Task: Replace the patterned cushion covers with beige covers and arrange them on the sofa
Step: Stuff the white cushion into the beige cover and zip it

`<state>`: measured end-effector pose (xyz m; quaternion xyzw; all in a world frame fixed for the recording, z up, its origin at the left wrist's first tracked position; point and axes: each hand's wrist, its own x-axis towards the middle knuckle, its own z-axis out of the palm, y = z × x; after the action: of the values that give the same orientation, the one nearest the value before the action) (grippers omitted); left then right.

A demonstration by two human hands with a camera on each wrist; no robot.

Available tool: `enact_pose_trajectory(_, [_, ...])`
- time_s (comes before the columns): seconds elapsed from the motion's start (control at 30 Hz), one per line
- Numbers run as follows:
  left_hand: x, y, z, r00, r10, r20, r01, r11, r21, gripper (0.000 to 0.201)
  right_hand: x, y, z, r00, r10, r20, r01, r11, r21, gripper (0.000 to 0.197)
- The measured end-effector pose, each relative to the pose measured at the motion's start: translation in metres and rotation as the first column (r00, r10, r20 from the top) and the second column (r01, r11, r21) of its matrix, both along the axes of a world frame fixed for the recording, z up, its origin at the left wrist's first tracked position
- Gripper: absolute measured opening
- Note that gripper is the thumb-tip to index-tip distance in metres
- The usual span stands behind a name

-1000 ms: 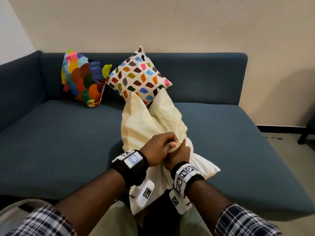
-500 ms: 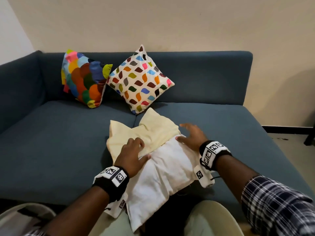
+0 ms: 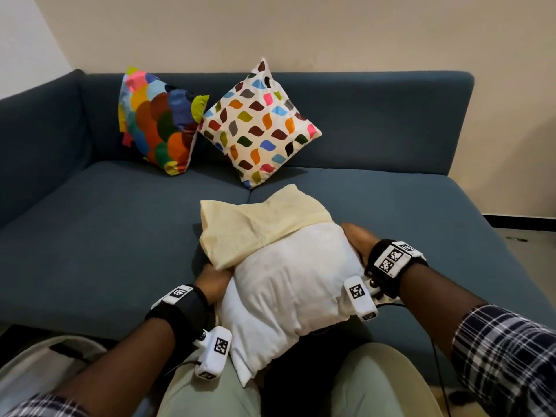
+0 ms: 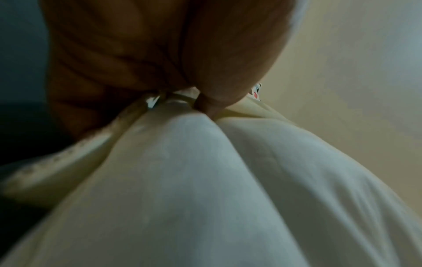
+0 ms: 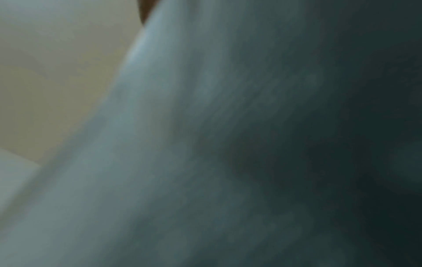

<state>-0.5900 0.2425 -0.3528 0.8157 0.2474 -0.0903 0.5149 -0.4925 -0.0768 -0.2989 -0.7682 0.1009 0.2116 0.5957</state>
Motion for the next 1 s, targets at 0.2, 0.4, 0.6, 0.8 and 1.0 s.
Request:
enact_pose_trajectory(0.2, [-0.01, 0.012, 0.038, 0.973, 0.138, 0.184, -0.127, 0.989, -0.073, 0.033, -0.045, -0.025, 0.045, 0.993, 0.061, -0.102, -0.031, 0.962, 0.271, 0.02])
enact_pose_trajectory(0.4, [-0.052, 0.018, 0.037, 0.979, -0.168, 0.111, 0.135, 0.957, 0.255, 0.026, -0.094, -0.029, 0.004, 0.994, -0.01, -0.107, 0.024, 0.991, 0.13, 0.022])
enact_pose_trajectory(0.6, [-0.117, -0.052, 0.095, 0.709, -0.683, 0.173, 0.216, 0.444, 0.87, 0.029, -0.117, -0.013, 0.002, 0.986, -0.04, -0.162, 0.061, 0.99, 0.126, 0.047])
enact_pose_trajectory(0.8, [-0.165, -0.151, 0.092, 0.602, -0.796, 0.062, 0.296, 0.294, 0.909, 0.115, -0.131, -0.002, 0.037, 0.975, 0.179, -0.128, -0.127, 0.933, 0.336, 0.032])
enact_pose_trajectory(1.0, [-0.131, -0.153, 0.104, 0.711, -0.685, 0.161, 0.202, 0.418, 0.886, 0.099, -0.123, -0.014, 0.041, 0.989, 0.098, -0.109, -0.042, 0.902, 0.429, 0.03])
